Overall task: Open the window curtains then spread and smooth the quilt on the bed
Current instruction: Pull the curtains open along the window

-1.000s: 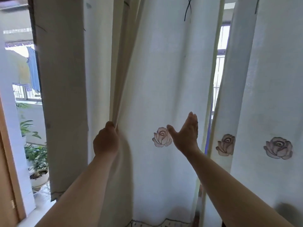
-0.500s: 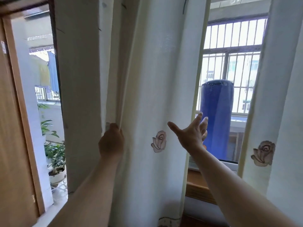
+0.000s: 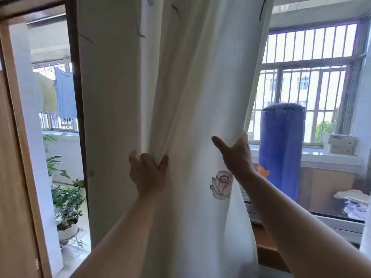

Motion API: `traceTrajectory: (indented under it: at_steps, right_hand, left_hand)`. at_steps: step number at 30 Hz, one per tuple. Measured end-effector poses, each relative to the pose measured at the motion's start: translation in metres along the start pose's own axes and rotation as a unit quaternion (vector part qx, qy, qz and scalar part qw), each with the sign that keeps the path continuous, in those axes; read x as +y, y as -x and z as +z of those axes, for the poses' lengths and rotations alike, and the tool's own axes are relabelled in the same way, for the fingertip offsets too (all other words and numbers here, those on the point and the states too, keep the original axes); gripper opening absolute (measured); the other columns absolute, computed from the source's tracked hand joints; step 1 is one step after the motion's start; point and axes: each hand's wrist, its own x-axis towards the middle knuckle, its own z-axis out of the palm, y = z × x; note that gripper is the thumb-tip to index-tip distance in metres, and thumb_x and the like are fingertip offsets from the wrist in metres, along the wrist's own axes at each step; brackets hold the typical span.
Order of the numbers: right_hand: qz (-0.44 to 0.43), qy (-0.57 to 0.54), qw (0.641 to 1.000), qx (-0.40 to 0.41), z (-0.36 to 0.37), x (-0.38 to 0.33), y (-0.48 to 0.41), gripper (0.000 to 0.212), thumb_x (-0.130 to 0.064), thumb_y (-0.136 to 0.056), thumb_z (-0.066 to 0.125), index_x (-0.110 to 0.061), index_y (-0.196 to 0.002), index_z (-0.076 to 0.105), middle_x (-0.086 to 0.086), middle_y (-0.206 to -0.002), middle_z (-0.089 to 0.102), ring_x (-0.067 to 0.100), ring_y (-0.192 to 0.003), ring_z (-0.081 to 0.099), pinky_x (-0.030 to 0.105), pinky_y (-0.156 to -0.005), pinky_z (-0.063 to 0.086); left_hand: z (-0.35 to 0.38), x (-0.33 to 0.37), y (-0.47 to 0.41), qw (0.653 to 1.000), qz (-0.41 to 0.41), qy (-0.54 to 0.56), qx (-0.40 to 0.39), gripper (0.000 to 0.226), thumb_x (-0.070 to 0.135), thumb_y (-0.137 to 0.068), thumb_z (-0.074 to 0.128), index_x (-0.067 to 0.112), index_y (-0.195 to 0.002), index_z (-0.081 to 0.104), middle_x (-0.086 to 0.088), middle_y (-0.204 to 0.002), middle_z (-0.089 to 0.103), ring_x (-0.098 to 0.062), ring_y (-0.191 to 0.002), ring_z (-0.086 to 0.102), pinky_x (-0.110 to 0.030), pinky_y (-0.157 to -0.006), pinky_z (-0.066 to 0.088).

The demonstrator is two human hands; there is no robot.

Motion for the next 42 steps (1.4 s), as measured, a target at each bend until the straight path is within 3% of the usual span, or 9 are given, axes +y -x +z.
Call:
traceTrajectory:
  at_steps: [2,5,11,17,22,31,34,38,42]
  right_hand:
    - [-0.019,0.048,0.998,0.042,0.013,-0.005,-0.009,0.053,-0.030,-0.087,0.062,0.002,-0.125,0.046,0.019,-0.119,0.060,0.030,-0.103,0.058,0.033,-0.082,0.046]
    - [-0.049,0.131,0.988,0.060,0.031,-0.007,-0.014,0.027,-0.018,-0.092,0.043,0.004,-0.104,0.053,0.025,-0.102,0.062,0.037,-0.095,0.059,0.036,-0.074,0.042]
    - [-0.108,0.309,0.943,0.068,0.065,-0.006,-0.012,0.024,-0.011,-0.099,0.034,-0.001,-0.108,0.054,0.026,-0.100,0.066,0.042,-0.095,0.062,0.044,-0.084,0.047]
    - [-0.128,0.361,0.923,0.025,0.134,-0.019,-0.010,0.022,-0.005,-0.095,0.036,-0.006,-0.110,0.053,0.024,-0.098,0.069,0.041,-0.093,0.064,0.040,-0.080,0.044]
    - [-0.143,0.367,0.919,-0.020,0.199,-0.033,-0.003,0.023,-0.002,-0.092,0.038,-0.007,-0.106,0.055,0.020,-0.103,0.069,0.037,-0.098,0.063,0.036,-0.086,0.040]
    - [-0.122,0.323,0.938,-0.032,0.250,-0.048,0.008,0.021,-0.015,-0.098,0.037,-0.004,-0.108,0.052,0.022,-0.107,0.065,0.041,-0.101,0.058,0.036,-0.080,0.039]
    - [-0.137,0.283,0.949,0.025,0.249,-0.050,0.005,0.037,-0.030,-0.094,0.045,-0.006,-0.122,0.044,0.020,-0.119,0.057,0.038,-0.113,0.051,0.041,-0.093,0.036]
    - [-0.159,0.228,0.950,0.142,0.245,-0.072,-0.011,0.088,-0.045,-0.083,0.060,-0.011,-0.149,0.011,0.014,-0.153,0.015,0.031,-0.141,0.014,0.043,-0.115,0.011]
    - [-0.044,0.177,0.976,0.117,0.239,-0.090,-0.032,0.097,-0.049,-0.086,0.057,-0.005,-0.150,-0.002,0.016,-0.156,0.011,0.032,-0.143,0.012,0.044,-0.116,0.008]
  left_hand:
    - [0.000,0.006,-0.015,0.989,-0.051,0.120,-0.073,0.047,0.045,-0.079,0.068,0.011,-0.098,0.042,-0.015,-0.105,0.057,-0.036,-0.100,0.059,-0.048,-0.088,0.048]
    - [0.002,0.008,-0.034,0.987,-0.009,0.100,-0.128,0.053,0.045,-0.082,0.058,0.013,-0.121,0.042,-0.014,-0.115,0.061,-0.035,-0.107,0.058,-0.044,-0.094,0.046]
    - [-0.002,-0.016,-0.054,0.968,0.135,-0.128,-0.166,0.038,0.038,-0.102,0.028,0.010,-0.117,0.049,-0.015,-0.113,0.064,-0.034,-0.106,0.059,-0.038,-0.088,0.043]
    - [-0.027,-0.061,-0.096,0.970,0.103,-0.162,-0.148,0.031,0.035,-0.102,0.030,0.010,-0.107,0.047,-0.017,-0.109,0.064,-0.036,-0.104,0.060,-0.038,-0.082,0.044]
    - [-0.050,-0.112,-0.130,0.987,0.027,-0.087,-0.131,0.034,0.037,-0.100,0.031,0.016,-0.120,0.049,-0.015,-0.120,0.061,-0.037,-0.110,0.058,-0.041,-0.091,0.046]
    - [-0.088,-0.142,-0.164,0.979,0.041,-0.160,-0.118,0.034,0.039,-0.100,0.034,0.018,-0.121,0.050,-0.011,-0.118,0.065,-0.036,-0.108,0.060,-0.042,-0.092,0.043]
    - [-0.095,-0.135,-0.174,0.987,0.002,-0.139,-0.076,0.042,0.047,-0.094,0.045,0.012,-0.116,0.049,-0.011,-0.117,0.062,-0.034,-0.109,0.057,-0.042,-0.092,0.039]
    - [-0.103,-0.108,-0.191,0.998,-0.011,-0.056,-0.014,0.058,0.051,-0.082,0.059,0.013,-0.123,0.043,-0.008,-0.123,0.058,-0.031,-0.114,0.053,-0.040,-0.094,0.034]
    - [-0.101,-0.078,-0.208,0.999,0.024,-0.042,-0.026,0.059,0.047,-0.086,0.058,0.015,-0.131,0.036,-0.008,-0.127,0.058,-0.033,-0.118,0.053,-0.041,-0.097,0.031]
